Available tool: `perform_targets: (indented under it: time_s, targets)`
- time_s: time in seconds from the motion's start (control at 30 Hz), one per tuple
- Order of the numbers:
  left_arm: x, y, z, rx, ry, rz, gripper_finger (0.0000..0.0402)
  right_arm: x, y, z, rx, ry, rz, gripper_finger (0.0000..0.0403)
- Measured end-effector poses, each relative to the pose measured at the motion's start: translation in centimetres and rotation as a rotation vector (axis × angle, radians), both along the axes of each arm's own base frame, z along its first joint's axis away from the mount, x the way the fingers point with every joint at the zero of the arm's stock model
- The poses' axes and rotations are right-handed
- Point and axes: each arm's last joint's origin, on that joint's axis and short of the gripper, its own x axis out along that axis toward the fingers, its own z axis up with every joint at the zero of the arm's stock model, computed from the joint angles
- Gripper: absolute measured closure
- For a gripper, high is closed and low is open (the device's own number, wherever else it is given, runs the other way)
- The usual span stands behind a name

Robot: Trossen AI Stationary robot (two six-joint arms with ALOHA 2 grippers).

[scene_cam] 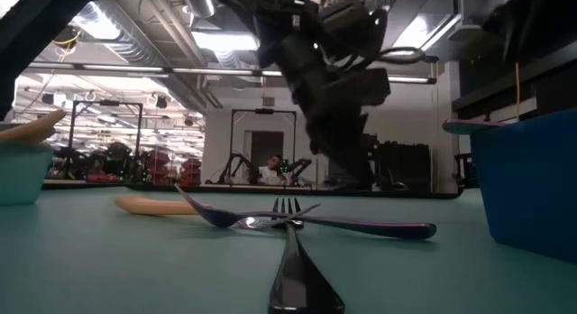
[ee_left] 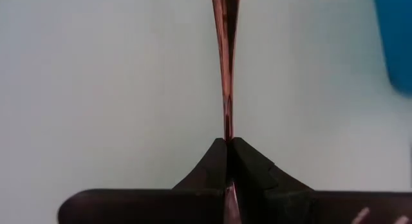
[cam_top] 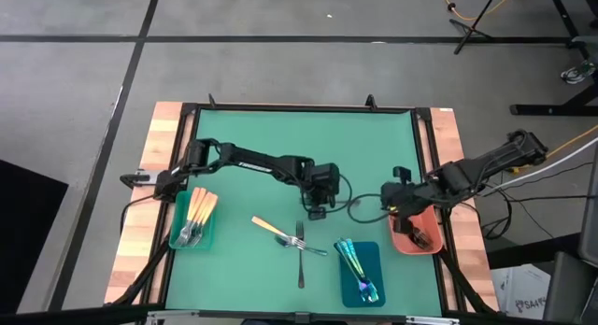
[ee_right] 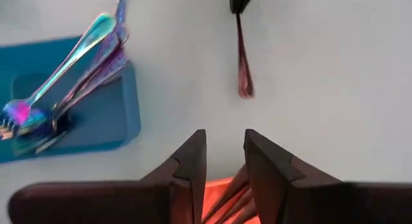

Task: Sort silverware by color (type)
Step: Put the black fork into the orange bin

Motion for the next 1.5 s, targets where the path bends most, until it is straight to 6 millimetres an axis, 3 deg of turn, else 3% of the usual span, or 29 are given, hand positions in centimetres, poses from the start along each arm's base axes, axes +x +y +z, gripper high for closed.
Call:
perform_targets:
  time_s: [0.3, 0.73, 1.17, 1.5]
  targets:
    - [1.8, 2.3, 4.0, 0.101, -0.135, 0.159, 0.0397, -2.4, -1.7, -2.1, 0.033, -0.126, -0.299, 0.0307]
    - [3.8, 4.7, 9.1, 0.203, -0.443, 0.327, 0.0398, -2.5, -2.6, -2.0, -0.009, -0.373, -0.738, 0.0307]
    - [4.6, 4.4, 10.5, 0.202, -0.601, 0.343, 0.0398, -2.5, -3.2, -1.5, -0.059, -0.605, -0.967, 0.0307]
    - [4.9, 3.2, 11.1, 0.189, -0.673, 0.326, 0.0398, -2.4, -3.3, -1.3, -0.080, -0.658, -0.986, 0.0307]
